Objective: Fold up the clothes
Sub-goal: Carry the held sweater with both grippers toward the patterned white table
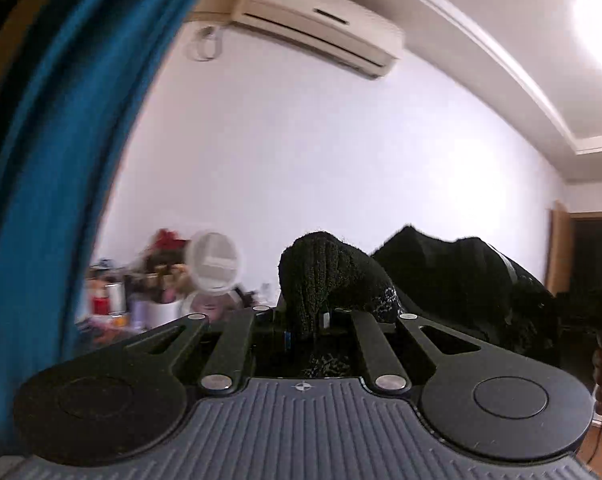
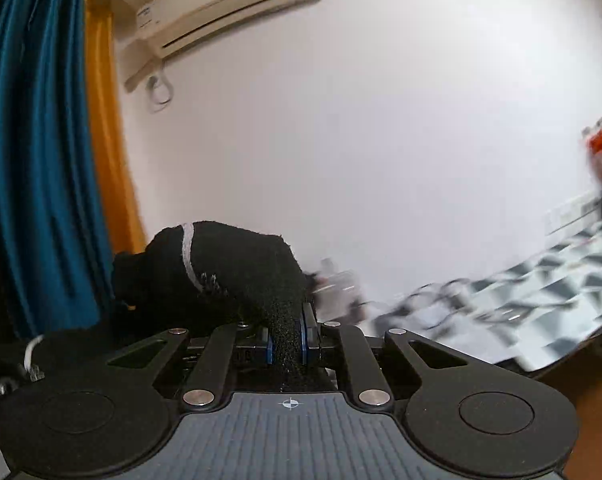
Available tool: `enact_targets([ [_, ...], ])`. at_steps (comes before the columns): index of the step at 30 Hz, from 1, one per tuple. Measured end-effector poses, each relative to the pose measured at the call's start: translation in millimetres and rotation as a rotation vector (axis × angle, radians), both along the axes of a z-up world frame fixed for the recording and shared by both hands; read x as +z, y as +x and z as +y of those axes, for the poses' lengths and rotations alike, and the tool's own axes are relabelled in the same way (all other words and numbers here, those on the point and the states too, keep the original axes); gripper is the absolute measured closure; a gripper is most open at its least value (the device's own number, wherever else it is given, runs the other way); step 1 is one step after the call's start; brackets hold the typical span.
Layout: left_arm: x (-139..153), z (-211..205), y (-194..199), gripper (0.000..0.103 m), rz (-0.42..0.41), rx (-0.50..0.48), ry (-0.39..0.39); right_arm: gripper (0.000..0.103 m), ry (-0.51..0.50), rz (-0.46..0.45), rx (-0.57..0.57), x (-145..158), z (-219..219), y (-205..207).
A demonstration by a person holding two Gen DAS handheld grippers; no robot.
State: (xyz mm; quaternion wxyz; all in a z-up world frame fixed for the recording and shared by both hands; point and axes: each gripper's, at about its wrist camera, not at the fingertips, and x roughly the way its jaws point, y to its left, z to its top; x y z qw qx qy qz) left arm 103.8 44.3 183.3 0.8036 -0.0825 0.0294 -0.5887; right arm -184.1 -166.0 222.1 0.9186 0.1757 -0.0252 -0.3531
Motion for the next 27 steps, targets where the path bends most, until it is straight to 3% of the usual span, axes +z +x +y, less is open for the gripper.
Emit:
enact_targets([
  [8, -20, -120, -81, 0.094, -0.018, -0.195, 0.039, 0.093, 0.04, -0.041, -0.2, -32, -32, -145],
  [16, -72, -260, -197, 0.094, 0.115, -0.248, 0.07, 0.093, 0.15, -0.029, -0.299, -90, -106, -309],
  [23, -96, -388, -260, 0.094, 0.225, -0.3, 0.099, 0.093, 0.075, 0.073, -0.318, -71, -186, -397],
  [27, -80, -442, -281, 0.094, 0.193, -0.324, 0.078, 0.093, 0.014, 0.116, -0.337, -54, -223, -418],
])
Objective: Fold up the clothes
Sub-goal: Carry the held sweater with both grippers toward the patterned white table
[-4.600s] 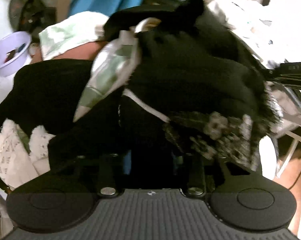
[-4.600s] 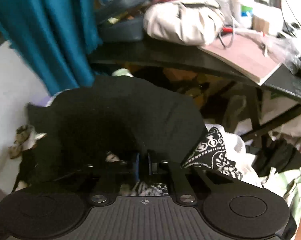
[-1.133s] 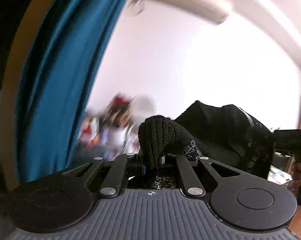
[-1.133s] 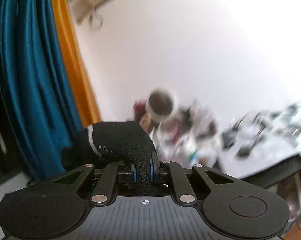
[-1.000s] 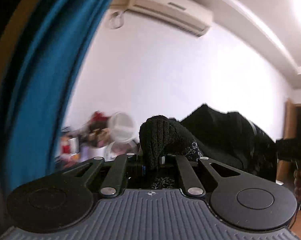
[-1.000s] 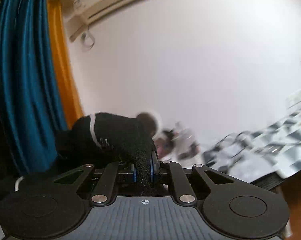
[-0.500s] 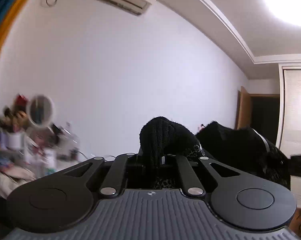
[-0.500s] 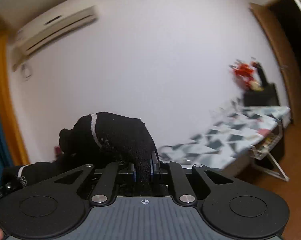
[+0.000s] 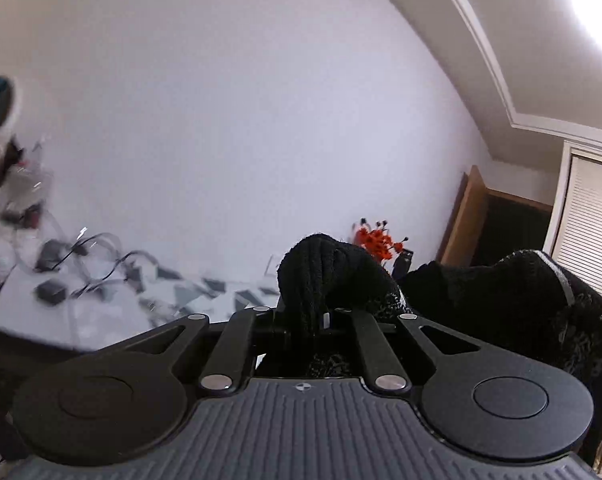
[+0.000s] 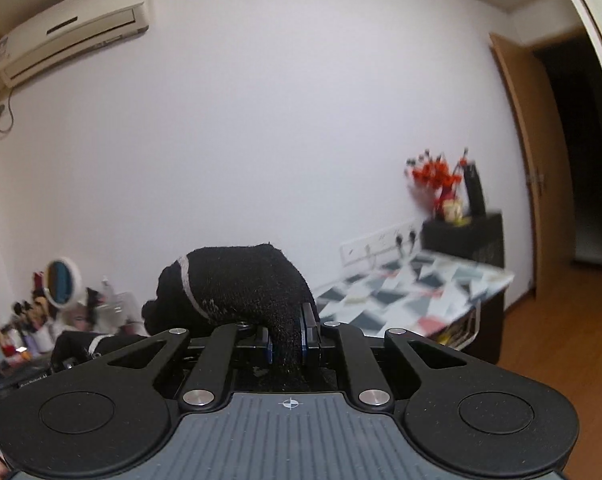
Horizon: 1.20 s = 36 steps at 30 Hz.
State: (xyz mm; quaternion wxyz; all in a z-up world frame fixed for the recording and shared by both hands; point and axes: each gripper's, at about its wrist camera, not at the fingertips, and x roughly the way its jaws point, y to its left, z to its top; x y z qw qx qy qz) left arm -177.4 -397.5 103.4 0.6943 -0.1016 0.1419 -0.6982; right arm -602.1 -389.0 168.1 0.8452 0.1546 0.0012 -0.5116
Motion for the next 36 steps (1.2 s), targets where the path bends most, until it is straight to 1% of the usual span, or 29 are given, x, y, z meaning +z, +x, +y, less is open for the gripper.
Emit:
enact_targets([
  [4, 23, -45, -17, 0.094, -0.047, -0.003, -0.075, 0.093, -0.033, 0.004, -0.027, 14, -49, -19],
  [7, 35, -85, -26, 0.094, -0.083, 0.01, -0.109, 0.093, -0.047, -0.006, -0.021, 26, -94, -28],
  [10, 43, -130, -29, 0.094, -0.118, 0.028, -0.135, 0.093, -0.066, -0.03, -0.003, 32, -154, -29],
  [14, 46, -191, -19, 0.094, -0.164, 0.069, -0.152, 0.093, -0.059, -0.101, 0.018, 26, -234, -30],
  [17, 43, -237, -7, 0.094, -0.18, 0.083, -0.154, 0.093, -0.03, -0.141, 0.021, 15, -290, -28],
  [19, 42, -268, -2, 0.094, -0.182, 0.094, -0.147, 0.093, -0.018, -0.148, 0.021, 10, -326, -24],
  [22, 40, -313, 5, 0.094, -0.18, 0.104, -0.134, 0.093, -0.009, -0.134, 0.037, 13, -379, -10],
  [26, 34, -364, 9, 0.094, -0.181, 0.124, -0.127, 0.093, -0.031, -0.081, 0.04, 20, -454, 9],
  [29, 26, -408, 10, 0.094, -0.188, 0.15, -0.1, 0.093, -0.028, -0.056, 0.044, 18, -519, 17],
  [32, 16, -458, 10, 0.094, -0.205, 0.189, -0.061, 0.093, 0.0, -0.066, 0.051, 6, -588, 24],
  [36, -2, -530, -4, 0.094, -0.249, 0.27, -0.009, 0.093, 0.023, -0.081, 0.094, -21, -688, 35],
])
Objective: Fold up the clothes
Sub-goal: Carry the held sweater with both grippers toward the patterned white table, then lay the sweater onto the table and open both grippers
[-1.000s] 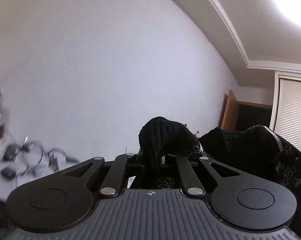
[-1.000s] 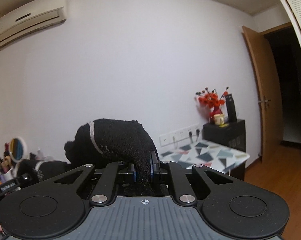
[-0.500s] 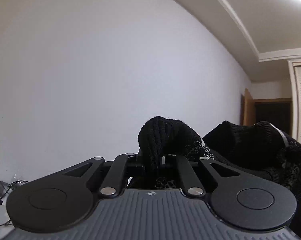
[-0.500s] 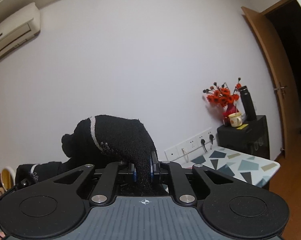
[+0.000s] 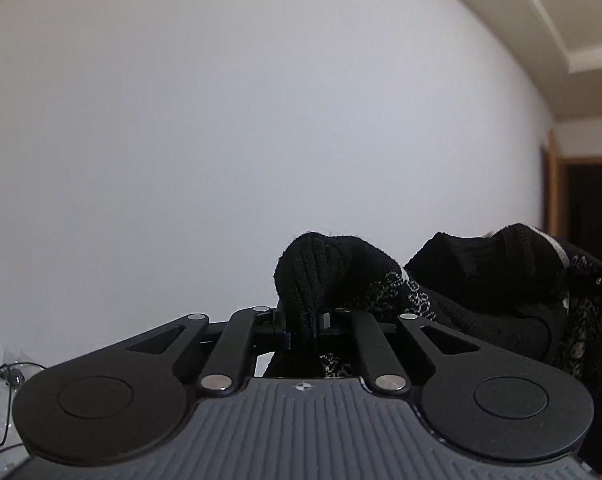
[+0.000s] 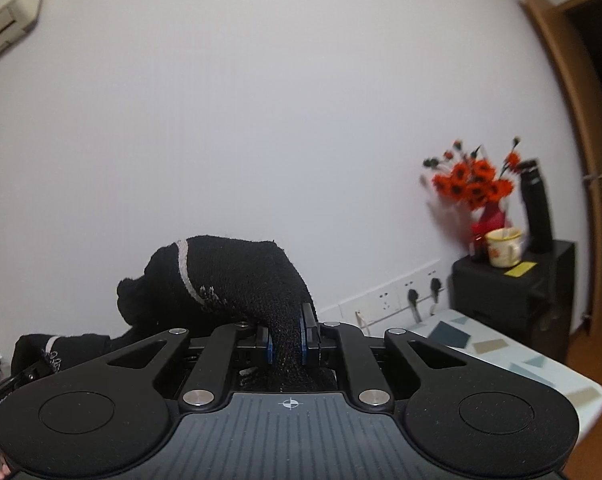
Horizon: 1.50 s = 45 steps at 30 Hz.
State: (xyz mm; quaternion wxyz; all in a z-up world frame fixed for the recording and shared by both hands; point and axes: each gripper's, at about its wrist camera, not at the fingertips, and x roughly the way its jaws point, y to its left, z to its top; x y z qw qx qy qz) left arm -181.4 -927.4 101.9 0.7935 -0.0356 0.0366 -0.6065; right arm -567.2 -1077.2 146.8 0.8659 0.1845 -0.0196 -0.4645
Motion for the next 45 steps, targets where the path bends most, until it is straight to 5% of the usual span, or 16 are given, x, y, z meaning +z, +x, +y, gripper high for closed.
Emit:
enact_targets([
  [5, -41, -119, -17, 0.094, -0.007, 0.135, 0.123, 0.093, -0.019, 0.091, 0.04, -38, -130, 26],
  [11, -131, -240, -15, 0.093, 0.059, 0.305, 0.434, 0.093, 0.124, 0.228, 0.136, -119, -274, 77],
  [16, -184, -292, -8, 0.086, 0.058, 0.331, 0.661, 0.093, 0.218, 0.382, 0.206, -201, -333, 139],
  [20, -192, -328, -27, 0.023, -0.027, 0.3, 0.836, 0.091, 0.264, 0.487, 0.223, -248, -359, 169],
  [23, -178, -310, -27, 0.023, -0.045, 0.27, 0.864, 0.072, 0.344, 0.519, 0.221, -267, -374, 179],
  [27, -167, -279, -7, 0.023, 0.065, 0.229, 0.866, 0.05, 0.356, 0.545, 0.204, -265, -366, 182],
  [31, -163, -225, 4, 0.014, 0.141, 0.202, 0.874, 0.037, 0.335, 0.418, 0.212, -231, -341, 174],
  [37, -182, -166, 0, 0.011, 0.15, 0.137, 0.962, 0.036, 0.318, 0.351, 0.362, -202, -277, 191],
  [45, -222, -96, -23, 0.009, 0.073, 0.04, 1.085, 0.038, 0.332, 0.553, 0.612, -238, -196, 285],
])
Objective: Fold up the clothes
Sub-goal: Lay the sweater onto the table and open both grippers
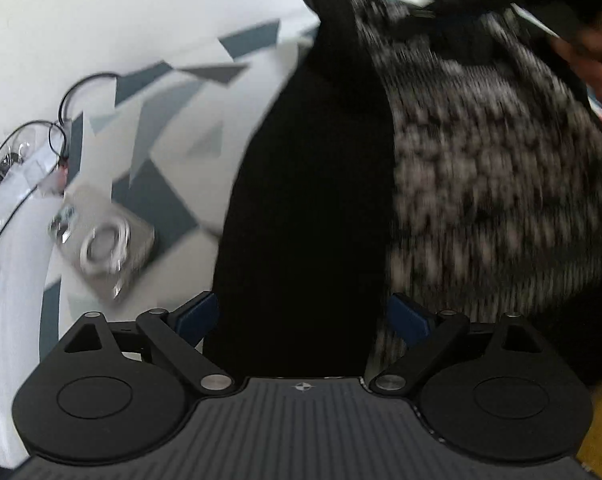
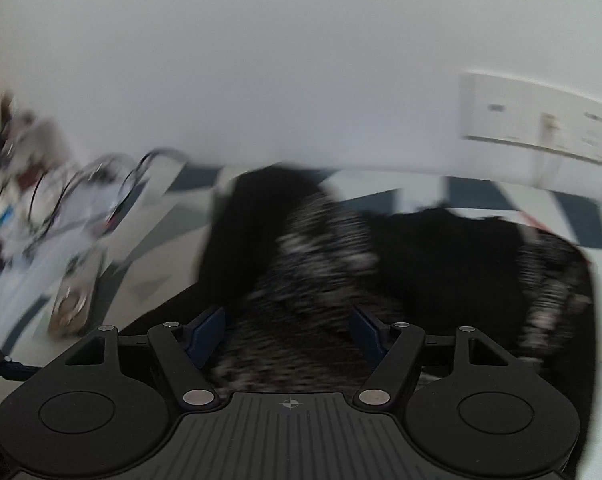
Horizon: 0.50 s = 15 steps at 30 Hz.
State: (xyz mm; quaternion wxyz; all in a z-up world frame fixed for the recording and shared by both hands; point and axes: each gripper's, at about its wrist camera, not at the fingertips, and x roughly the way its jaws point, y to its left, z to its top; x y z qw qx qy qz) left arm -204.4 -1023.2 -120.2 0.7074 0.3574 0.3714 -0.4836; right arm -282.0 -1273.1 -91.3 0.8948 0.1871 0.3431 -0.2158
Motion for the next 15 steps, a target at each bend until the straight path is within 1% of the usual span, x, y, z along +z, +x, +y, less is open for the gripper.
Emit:
enact_targets([
  [3, -6, 23, -3, 0.004, 0.009, -0.007, -0.016, 0.047, -0.012, 0.071, 0.063, -15, 24, 39],
  [5, -10, 33, -3, 0.003, 0.003, -0.027, -0.012, 0.052, -0.017, 0.149, 0.073, -24, 36, 58],
  [6, -11, 38, -2, 0.007, 0.012, -0.041, -0.024, 0.054, -0.016, 0.177, 0.065, -24, 42, 59],
  [7, -10, 43, 0, 0.013, 0.032, -0.057, -0.05, 0.057, -0.012, 0.196, 0.056, -25, 44, 61],
  [8, -8, 48, 3, 0.038, 0.052, -0.072, -0.075, 0.064, -0.009, 0.215, 0.046, -26, 46, 62],
  [9, -6, 52, 6, 0.066, 0.066, -0.07, -0.096, 0.072, 0.002, 0.225, 0.042, -27, 47, 63],
  [10, -3, 53, 11, 0.08, 0.064, -0.052, -0.106, 0.091, 0.029, 0.221, 0.046, -27, 47, 63],
  [11, 0, 54, 16, 0.086, 0.054, -0.036, -0.111, 0.097, 0.051, 0.214, 0.051, -25, 47, 64],
  [13, 9, 59, 29, 0.086, 0.055, 0.005, -0.154, 0.098, 0.057, 0.201, 0.053, -22, 48, 68],
  [15, 23, 66, 43, 0.087, 0.045, 0.056, -0.204, 0.098, 0.054, 0.167, 0.068, -11, 51, 79],
])
